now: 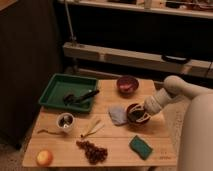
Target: Wipe red bowl with eraser
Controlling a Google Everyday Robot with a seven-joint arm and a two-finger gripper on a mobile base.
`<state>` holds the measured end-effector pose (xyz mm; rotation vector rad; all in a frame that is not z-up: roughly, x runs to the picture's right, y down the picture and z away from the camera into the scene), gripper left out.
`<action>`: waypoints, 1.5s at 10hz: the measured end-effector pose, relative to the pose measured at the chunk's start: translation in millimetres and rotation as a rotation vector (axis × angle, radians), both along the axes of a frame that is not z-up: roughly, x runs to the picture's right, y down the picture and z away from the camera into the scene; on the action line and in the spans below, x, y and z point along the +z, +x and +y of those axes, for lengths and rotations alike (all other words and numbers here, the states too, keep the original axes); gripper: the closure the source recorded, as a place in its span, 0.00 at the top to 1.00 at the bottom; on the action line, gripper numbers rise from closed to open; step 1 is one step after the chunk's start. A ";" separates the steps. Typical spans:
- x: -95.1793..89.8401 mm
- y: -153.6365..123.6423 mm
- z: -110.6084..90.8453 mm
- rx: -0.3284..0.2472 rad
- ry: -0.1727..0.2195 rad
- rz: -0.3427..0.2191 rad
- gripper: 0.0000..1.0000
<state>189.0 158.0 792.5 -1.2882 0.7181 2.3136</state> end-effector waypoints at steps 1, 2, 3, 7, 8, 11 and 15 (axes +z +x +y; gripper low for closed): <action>-3.2 9.8 0.6 0.017 0.002 0.000 0.00; -3.9 15.4 -1.8 0.035 0.004 -0.004 0.00; -3.7 22.1 -3.8 0.049 0.006 -0.004 0.00; 2.4 17.2 -28.5 0.060 0.028 -0.022 0.00; 5.2 8.4 -36.0 0.053 0.029 -0.029 0.00; 6.5 -11.0 -42.5 0.023 0.023 -0.058 0.00; -5.6 -14.8 -23.1 -0.012 0.000 -0.077 0.00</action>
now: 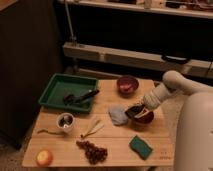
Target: Wipe red bowl with eraser
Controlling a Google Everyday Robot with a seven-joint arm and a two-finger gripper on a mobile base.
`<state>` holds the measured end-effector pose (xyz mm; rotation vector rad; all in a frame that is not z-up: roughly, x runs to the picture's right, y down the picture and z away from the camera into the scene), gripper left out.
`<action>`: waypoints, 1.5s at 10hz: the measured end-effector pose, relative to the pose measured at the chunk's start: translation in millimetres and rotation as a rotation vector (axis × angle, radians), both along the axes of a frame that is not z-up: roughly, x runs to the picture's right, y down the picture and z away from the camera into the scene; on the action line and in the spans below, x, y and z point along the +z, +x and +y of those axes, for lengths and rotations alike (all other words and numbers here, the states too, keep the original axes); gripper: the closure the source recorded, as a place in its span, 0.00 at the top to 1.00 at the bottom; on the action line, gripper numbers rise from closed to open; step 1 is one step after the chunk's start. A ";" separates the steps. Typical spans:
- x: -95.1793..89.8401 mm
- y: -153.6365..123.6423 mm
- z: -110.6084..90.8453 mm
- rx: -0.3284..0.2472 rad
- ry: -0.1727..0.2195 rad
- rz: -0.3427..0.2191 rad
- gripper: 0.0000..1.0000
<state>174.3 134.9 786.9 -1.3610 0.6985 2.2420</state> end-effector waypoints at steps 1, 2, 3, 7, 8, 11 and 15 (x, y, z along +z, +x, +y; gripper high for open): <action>-1.7 6.0 2.0 0.001 -0.001 0.005 0.00; -2.7 12.9 3.3 0.005 -0.004 0.013 0.00; -1.0 20.8 6.2 0.010 -0.010 0.023 0.00; 15.2 39.2 -3.0 0.029 -0.022 0.058 0.00; 18.7 36.0 -8.4 0.026 -0.020 0.058 0.00; 20.2 27.6 -18.2 0.024 -0.014 0.051 0.00; 13.7 -7.7 -16.6 -0.032 -0.010 0.004 0.00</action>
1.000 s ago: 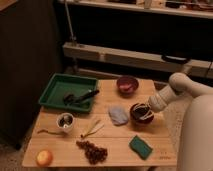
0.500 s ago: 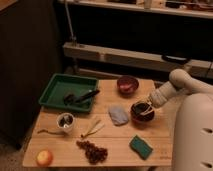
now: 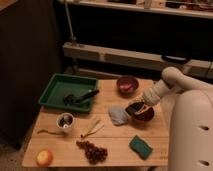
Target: Wipe red bowl with eraser
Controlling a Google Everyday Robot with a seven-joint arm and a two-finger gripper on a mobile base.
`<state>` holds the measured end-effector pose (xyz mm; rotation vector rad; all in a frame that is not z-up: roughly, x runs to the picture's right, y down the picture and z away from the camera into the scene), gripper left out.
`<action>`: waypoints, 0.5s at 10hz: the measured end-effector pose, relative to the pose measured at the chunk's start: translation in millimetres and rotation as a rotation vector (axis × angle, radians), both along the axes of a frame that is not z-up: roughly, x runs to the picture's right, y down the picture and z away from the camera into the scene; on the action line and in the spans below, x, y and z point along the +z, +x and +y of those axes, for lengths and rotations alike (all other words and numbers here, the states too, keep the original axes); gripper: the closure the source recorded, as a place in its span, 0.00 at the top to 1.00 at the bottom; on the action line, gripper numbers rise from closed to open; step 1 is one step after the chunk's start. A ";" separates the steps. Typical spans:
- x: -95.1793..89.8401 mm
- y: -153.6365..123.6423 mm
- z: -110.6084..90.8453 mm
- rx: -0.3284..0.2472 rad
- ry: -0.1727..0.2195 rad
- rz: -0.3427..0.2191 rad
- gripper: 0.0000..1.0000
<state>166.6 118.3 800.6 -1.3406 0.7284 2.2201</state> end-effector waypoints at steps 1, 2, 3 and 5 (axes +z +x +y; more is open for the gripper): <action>-3.0 -7.0 3.0 -0.020 0.000 -0.011 0.00; -6.5 -10.5 7.5 -0.037 0.000 -0.019 0.00; -9.5 -10.2 12.1 -0.047 -0.002 -0.021 0.00; -15.5 2.4 22.2 -0.054 -0.008 -0.019 0.00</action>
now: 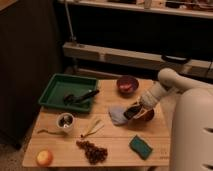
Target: Wipe red bowl with eraser
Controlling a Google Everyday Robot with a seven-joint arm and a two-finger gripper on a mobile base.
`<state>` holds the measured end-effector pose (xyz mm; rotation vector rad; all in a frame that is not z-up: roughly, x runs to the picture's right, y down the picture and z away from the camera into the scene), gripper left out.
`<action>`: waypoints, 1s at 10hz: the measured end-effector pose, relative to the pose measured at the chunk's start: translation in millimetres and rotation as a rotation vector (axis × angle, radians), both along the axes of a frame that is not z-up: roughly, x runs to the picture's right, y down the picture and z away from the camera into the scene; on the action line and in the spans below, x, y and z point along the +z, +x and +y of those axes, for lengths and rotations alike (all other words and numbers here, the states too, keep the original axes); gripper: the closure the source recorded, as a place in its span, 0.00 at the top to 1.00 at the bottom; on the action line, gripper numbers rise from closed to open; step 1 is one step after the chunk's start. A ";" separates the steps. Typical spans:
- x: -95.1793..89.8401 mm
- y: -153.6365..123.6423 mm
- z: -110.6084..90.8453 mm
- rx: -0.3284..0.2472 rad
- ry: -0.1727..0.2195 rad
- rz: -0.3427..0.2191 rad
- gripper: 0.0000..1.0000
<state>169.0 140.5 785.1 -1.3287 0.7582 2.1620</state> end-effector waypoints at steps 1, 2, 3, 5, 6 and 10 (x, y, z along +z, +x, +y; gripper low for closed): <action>-1.6 9.4 3.9 0.006 -0.003 0.004 0.00; -3.5 21.5 7.3 0.015 -0.002 0.008 0.00; -3.2 30.3 8.2 0.023 0.000 0.017 0.00; 3.1 36.1 0.8 0.040 0.008 0.023 0.00; 7.2 41.2 -5.2 0.054 0.014 0.027 0.00; 18.5 20.0 -26.2 0.047 0.024 0.018 0.00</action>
